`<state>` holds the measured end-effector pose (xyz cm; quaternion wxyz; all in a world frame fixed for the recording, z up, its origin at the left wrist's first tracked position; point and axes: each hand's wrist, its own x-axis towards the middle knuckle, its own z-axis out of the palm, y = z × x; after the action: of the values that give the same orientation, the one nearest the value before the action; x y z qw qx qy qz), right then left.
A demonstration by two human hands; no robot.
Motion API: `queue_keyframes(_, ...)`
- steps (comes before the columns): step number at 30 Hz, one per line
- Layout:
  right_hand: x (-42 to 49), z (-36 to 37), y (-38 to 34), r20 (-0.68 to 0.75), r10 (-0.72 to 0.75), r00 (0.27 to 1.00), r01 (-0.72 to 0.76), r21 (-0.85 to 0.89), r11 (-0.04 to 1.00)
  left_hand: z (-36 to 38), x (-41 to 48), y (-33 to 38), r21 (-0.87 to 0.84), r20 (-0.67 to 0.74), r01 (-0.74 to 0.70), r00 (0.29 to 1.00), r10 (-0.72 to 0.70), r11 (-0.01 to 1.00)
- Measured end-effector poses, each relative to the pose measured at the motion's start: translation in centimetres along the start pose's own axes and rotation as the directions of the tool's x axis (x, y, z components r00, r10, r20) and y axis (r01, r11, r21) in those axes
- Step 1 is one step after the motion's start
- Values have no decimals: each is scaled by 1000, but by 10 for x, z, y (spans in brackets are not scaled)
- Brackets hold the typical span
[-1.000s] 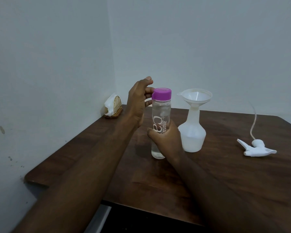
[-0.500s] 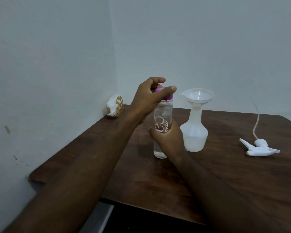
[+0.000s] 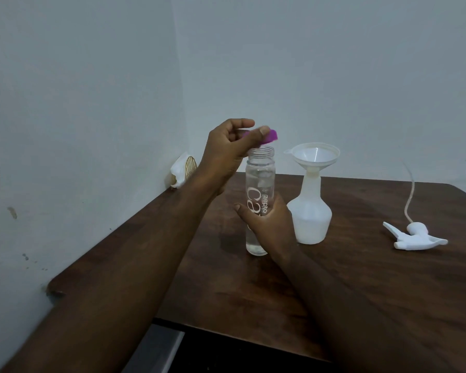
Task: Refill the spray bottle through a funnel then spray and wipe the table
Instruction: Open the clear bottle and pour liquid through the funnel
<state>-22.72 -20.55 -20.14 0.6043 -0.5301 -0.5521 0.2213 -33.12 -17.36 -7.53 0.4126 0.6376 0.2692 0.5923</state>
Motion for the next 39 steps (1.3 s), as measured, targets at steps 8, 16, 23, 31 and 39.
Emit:
queue_keyframes(8, -1, -4, 2, -7, 1, 1000, -1, 53, 999, -19, 13, -33, -446, -96, 434, 846, -524, 783)
queue_keyframes(16, -2, -5, 3, -9, -48, 999, 48, 58, 997, -48, -18, -124, 452, -104, 608, 763, -638, 653)
queue_keyframes(23, -2, -6, 0, -25, -41, 999, 42, 28, 999, -49, -16, -130, 770, -57, 355, 865, -498, 530)
queue_keyframes(31, -3, -15, -12, -28, -32, 999, 30, -40, 999, -49, -15, -120, 863, -94, 237, 943, -320, 447)
queue_keyframes(39, -16, -50, -29, -74, -79, 994, 70, -116, 991, 11, 0, -64, 413, -119, 235, 972, -204, 880)
